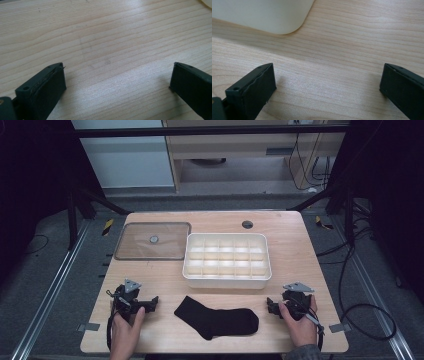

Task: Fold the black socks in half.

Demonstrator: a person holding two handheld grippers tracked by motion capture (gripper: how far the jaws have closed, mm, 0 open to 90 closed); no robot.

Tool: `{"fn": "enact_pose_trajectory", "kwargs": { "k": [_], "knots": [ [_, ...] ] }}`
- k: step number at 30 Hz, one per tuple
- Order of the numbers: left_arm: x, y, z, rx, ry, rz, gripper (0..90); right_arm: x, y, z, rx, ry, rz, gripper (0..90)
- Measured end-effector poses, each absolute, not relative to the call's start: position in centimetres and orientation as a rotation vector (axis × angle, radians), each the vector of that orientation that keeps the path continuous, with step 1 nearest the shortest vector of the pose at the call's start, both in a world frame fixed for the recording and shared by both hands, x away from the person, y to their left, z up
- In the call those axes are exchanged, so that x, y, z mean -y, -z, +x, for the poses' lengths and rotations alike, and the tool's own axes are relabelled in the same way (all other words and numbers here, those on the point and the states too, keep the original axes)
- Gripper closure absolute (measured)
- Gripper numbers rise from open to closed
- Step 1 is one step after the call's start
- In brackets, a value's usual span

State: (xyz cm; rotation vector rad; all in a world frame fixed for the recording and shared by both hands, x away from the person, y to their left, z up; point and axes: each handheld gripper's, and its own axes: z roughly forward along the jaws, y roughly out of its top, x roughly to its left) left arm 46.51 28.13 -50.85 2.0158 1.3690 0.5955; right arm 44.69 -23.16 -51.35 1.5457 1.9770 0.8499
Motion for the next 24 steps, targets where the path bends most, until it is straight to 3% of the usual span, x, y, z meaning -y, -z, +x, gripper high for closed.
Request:
{"fn": "enact_pose_trajectory", "kwargs": {
  "k": [15,24],
  "knots": [
    [-28.1,50.8,46.7,-1.366,-0.587,2.014,0.0,23.2,51.3,44.7,-1.977,-0.846,1.547,0.5],
    [-27.9,49.8,45.5,-1.325,-0.479,2.019,4.2,23.2,51.3,44.6,-1.989,-0.855,1.535,1.3]
  ]
}}
